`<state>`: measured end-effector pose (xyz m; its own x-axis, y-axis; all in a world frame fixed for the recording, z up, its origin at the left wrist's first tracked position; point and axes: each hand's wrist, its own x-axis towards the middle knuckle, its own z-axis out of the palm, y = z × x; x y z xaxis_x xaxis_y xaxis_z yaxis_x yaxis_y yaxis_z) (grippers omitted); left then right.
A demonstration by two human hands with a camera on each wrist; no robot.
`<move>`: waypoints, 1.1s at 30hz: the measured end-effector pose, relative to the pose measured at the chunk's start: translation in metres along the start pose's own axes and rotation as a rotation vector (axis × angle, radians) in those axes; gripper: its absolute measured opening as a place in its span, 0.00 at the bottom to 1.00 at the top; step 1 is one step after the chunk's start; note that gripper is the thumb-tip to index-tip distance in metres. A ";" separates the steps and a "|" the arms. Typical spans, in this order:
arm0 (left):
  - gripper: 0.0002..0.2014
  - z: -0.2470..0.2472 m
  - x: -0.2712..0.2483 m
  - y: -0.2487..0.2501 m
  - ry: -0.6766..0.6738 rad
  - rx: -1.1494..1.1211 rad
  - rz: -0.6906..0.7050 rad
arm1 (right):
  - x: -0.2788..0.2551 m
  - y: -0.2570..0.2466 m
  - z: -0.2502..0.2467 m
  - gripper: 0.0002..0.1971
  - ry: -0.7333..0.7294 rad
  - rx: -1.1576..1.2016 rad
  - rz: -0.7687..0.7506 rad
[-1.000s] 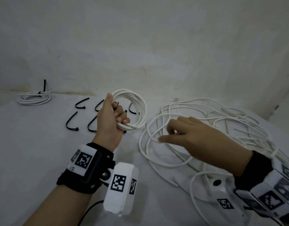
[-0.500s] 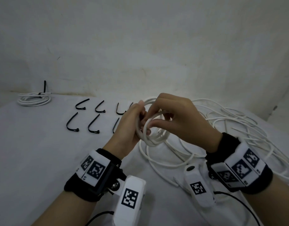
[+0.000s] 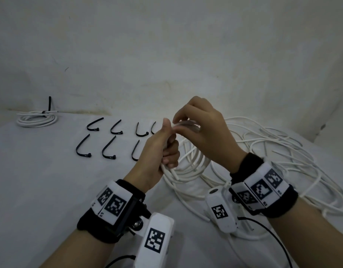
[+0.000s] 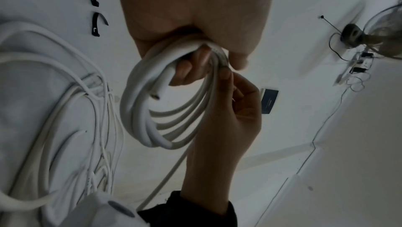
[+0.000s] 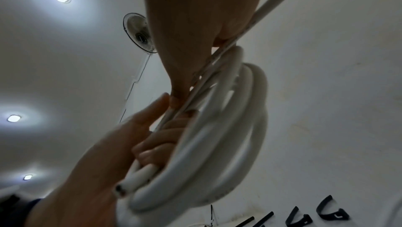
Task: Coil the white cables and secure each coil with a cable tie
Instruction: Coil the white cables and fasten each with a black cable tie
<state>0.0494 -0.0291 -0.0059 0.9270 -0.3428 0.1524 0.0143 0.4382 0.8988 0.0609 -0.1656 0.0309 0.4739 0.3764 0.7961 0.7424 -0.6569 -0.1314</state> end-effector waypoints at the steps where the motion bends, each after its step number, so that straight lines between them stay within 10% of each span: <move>1: 0.23 0.000 0.000 0.000 -0.001 0.015 0.027 | 0.002 0.001 0.001 0.04 -0.011 0.008 0.006; 6: 0.20 -0.001 -0.001 0.005 0.040 0.033 0.128 | 0.000 0.010 -0.002 0.12 -0.134 0.120 0.048; 10: 0.20 -0.006 0.002 0.008 0.038 0.058 0.121 | -0.007 0.010 -0.011 0.12 -0.221 0.314 0.356; 17: 0.20 -0.025 0.007 0.006 0.060 0.672 0.294 | -0.006 0.015 -0.008 0.07 -0.314 0.206 0.370; 33: 0.16 -0.010 0.007 -0.003 0.090 0.428 0.267 | -0.001 0.004 -0.012 0.27 -0.427 0.952 0.929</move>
<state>0.0597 -0.0246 -0.0113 0.9060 -0.1846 0.3808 -0.3650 0.1143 0.9239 0.0577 -0.1763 0.0367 0.9424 0.3338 -0.0189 0.0321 -0.1468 -0.9886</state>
